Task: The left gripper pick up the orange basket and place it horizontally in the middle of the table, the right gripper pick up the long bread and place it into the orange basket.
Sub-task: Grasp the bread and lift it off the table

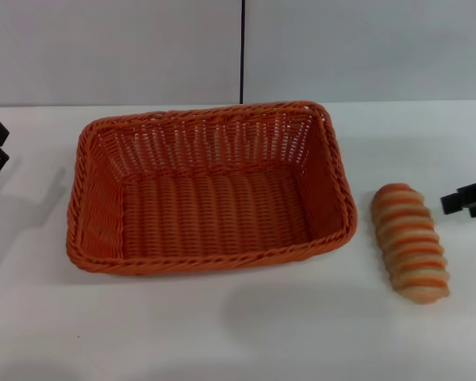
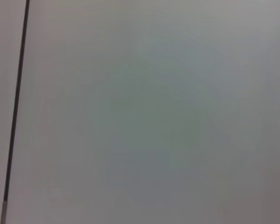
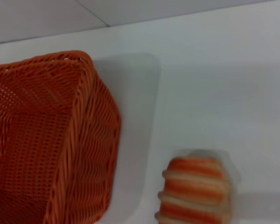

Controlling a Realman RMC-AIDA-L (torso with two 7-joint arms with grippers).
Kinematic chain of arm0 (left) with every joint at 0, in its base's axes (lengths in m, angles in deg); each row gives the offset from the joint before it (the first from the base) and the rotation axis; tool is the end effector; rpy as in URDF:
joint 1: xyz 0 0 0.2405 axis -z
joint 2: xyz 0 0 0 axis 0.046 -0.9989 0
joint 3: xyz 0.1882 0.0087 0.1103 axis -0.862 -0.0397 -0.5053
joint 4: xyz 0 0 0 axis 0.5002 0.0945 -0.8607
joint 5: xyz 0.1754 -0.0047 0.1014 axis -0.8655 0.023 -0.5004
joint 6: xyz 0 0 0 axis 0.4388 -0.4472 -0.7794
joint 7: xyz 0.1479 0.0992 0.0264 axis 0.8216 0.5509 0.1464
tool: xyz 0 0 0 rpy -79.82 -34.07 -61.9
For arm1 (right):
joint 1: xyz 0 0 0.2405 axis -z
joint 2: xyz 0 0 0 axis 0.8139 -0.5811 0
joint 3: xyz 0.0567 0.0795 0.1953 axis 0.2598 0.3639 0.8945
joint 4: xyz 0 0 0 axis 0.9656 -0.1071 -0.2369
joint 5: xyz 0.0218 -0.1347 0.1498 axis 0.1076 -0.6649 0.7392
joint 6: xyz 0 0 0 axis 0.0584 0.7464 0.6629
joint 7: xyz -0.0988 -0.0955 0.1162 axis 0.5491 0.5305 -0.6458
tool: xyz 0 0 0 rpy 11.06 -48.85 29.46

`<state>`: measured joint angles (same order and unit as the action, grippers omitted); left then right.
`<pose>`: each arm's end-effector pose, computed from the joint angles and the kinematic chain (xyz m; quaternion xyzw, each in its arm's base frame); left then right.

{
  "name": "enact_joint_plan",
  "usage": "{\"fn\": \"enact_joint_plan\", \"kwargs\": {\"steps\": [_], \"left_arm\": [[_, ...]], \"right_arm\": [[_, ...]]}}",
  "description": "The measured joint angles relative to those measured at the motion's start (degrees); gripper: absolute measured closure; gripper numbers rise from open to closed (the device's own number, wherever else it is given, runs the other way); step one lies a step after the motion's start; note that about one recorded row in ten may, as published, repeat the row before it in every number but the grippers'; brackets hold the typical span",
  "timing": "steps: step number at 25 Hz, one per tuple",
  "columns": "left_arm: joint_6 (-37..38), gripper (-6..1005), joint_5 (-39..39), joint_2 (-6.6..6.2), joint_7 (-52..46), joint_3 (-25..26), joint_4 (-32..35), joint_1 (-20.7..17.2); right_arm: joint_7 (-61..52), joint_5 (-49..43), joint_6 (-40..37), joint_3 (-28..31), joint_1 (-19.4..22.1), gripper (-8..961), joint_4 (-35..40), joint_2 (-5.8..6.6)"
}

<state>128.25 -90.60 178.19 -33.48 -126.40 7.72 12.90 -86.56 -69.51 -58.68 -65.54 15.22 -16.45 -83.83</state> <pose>-0.3122 0.2628 0.0492 -0.7164 -0.1972 -0.3768 0.5531 0.2621 0.3306 0.0556 -0.7986 0.5935 -0.0017 0.1001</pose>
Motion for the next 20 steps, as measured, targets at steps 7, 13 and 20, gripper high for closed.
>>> {"fn": "enact_joint_plan", "kwargs": {"steps": [7,13,20], "left_arm": [[0.1,243,0.0,-0.03,0.0,0.0,0.0,0.0],[0.2,243,-0.3,-0.06,0.0,0.0,0.0,0.0],[0.8,244,-0.3,-0.07,0.0,0.0,-0.2,-0.2]], "right_arm": [[2.9,0.2,5.0,0.0,-2.4,242,-8.0,-0.93],[2.9,0.2,7.7,-1.6,-2.9,242,-10.1,-1.80],[2.7,0.2,11.5,-4.3,-3.6,242,-13.2,-1.95]]}}
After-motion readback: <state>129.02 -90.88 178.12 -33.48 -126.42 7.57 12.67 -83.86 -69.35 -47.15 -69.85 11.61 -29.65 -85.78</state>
